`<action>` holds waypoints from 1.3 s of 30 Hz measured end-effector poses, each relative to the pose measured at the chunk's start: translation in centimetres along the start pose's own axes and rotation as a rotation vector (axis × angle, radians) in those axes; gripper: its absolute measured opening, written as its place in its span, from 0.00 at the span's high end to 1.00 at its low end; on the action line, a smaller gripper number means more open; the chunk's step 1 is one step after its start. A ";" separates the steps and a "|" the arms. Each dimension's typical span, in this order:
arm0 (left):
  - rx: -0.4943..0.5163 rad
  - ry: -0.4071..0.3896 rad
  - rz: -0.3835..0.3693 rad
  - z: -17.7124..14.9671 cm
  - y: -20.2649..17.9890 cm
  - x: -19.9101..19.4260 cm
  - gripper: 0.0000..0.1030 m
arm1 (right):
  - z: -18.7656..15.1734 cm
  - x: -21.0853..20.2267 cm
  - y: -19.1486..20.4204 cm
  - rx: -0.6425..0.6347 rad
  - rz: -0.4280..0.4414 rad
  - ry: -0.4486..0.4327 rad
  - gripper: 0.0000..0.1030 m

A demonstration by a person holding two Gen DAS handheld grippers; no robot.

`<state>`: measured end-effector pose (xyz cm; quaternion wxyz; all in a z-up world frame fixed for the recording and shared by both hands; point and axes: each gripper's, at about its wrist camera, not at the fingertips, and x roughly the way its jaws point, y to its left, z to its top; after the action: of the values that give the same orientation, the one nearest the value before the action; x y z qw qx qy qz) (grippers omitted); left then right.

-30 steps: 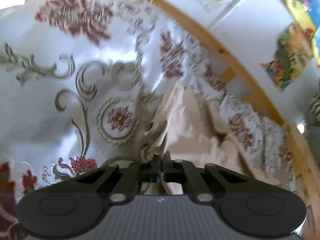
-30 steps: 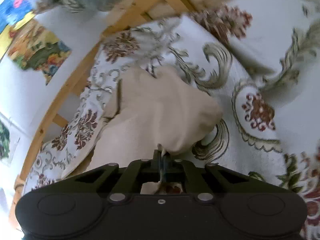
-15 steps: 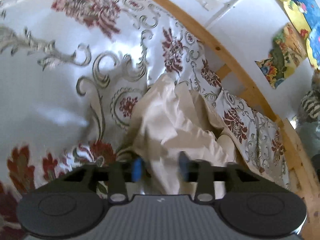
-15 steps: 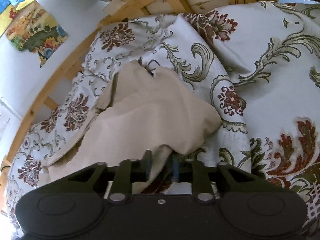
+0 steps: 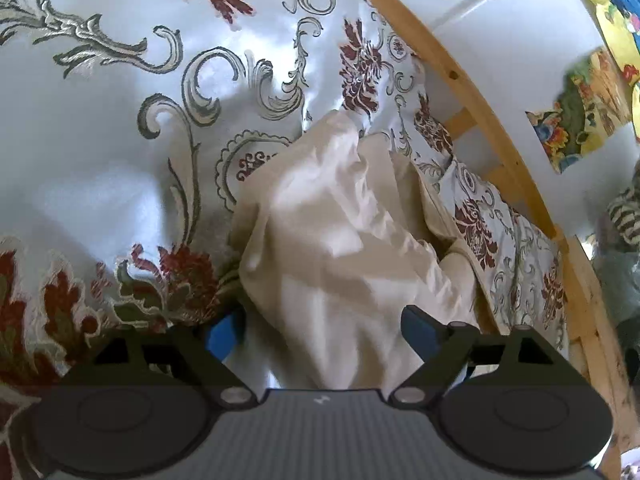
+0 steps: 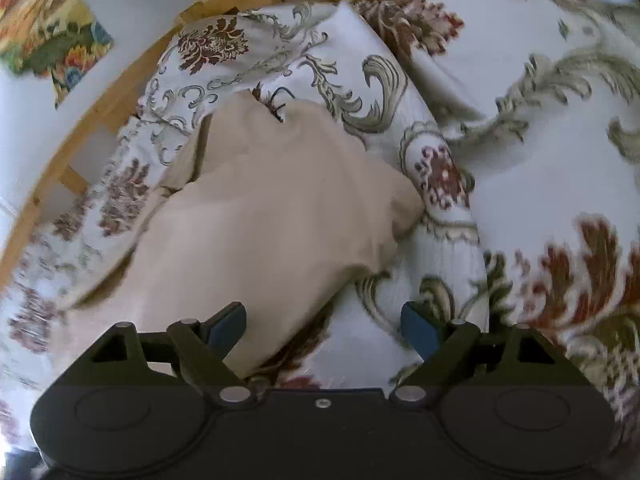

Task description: Fold large clothes

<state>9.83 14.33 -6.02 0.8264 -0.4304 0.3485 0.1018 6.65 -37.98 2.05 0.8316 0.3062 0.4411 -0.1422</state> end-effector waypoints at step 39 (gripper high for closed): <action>0.206 -0.007 0.126 1.6 -5.2 0.5 0.89 | -4.9 10.8 16.7 -1.035 0.160 -0.716 0.01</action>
<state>13.43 12.32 -2.42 0.8594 -0.3203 0.3804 0.1187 18.09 -21.62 -2.46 0.9760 -0.1701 0.1230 0.0585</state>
